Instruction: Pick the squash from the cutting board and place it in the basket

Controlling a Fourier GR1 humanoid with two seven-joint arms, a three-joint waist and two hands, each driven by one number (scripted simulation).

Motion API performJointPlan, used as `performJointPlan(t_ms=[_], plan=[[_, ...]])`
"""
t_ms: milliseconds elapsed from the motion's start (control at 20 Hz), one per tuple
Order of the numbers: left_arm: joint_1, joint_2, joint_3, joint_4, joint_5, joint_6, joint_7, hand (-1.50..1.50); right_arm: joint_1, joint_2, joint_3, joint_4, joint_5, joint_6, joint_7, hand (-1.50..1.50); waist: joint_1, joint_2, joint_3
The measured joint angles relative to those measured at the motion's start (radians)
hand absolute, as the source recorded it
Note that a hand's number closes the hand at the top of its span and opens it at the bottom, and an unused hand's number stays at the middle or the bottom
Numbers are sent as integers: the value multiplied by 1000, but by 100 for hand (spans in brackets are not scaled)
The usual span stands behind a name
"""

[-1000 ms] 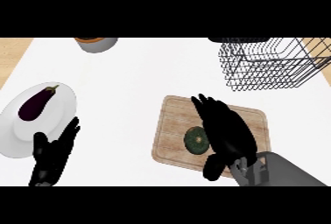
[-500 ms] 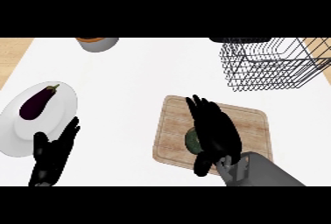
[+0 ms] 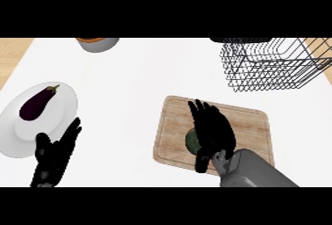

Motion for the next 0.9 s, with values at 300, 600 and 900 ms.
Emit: performJointPlan(t_ms=[300,600,900], plan=[[2,-4,18,-3,-1,-16,20,0,53,19,3,15,48,3,-17,-150,-1,-1,0],[6,-20,28,3,-17,-30,0,0,43,58,-22,57,85,17,-37,-150,1,-2,2],[2,-26,44,8,-21,-48,8,0,55,66,-28,116,134,7,-95,150,1,-1,2]])
